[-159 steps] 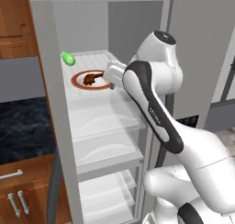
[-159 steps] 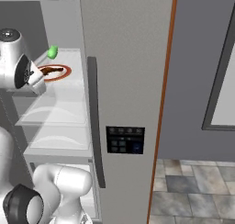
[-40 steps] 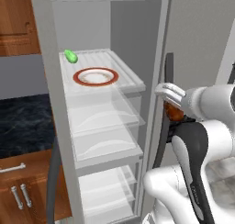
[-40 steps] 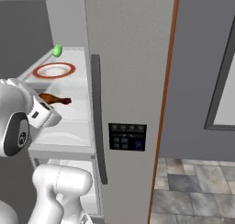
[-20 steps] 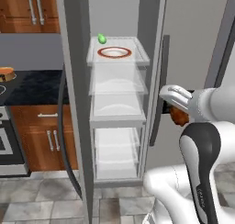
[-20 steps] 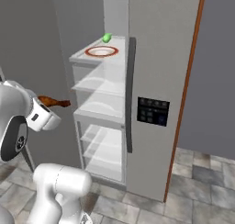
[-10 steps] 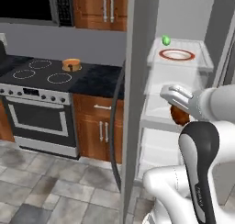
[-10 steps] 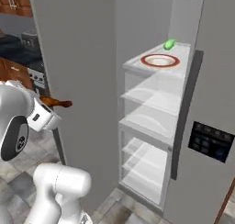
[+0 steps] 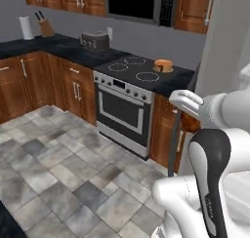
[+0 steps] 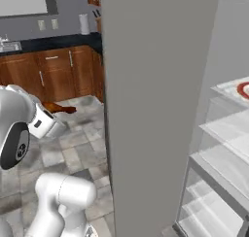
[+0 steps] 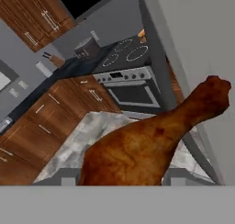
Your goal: Retrieve the chicken drumstick from the fridge and place it on the saucepan with marinade on the stove.
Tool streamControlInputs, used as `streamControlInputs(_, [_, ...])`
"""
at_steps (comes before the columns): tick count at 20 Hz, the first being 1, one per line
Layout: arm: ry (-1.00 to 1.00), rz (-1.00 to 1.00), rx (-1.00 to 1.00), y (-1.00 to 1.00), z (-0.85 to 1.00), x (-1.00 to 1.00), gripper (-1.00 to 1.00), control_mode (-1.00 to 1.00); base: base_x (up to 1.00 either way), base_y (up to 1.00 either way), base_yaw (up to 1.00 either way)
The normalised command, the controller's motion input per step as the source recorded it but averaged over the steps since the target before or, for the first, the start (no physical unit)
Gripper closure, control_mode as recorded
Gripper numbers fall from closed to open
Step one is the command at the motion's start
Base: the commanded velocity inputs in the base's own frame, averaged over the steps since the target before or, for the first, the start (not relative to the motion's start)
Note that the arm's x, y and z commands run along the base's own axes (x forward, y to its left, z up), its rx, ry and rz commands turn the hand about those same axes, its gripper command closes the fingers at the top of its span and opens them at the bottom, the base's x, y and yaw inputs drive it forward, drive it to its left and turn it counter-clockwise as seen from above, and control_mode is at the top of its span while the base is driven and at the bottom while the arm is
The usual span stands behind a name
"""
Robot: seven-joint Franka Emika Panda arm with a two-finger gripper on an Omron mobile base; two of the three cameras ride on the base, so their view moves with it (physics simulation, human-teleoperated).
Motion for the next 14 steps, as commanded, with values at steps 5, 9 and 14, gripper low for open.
streamControlInputs(5, [0.00,0.00,0.00,0.00,0.00,0.00,1.00,1.00,-0.26,0.08,0.86])
streamControlInputs(9, [0.00,0.00,0.00,0.00,0.00,0.00,1.00,1.00,0.01,0.44,0.76])
streamControlInputs(14, [0.00,0.00,0.00,0.00,0.00,0.00,1.00,1.00,0.83,0.34,0.40])
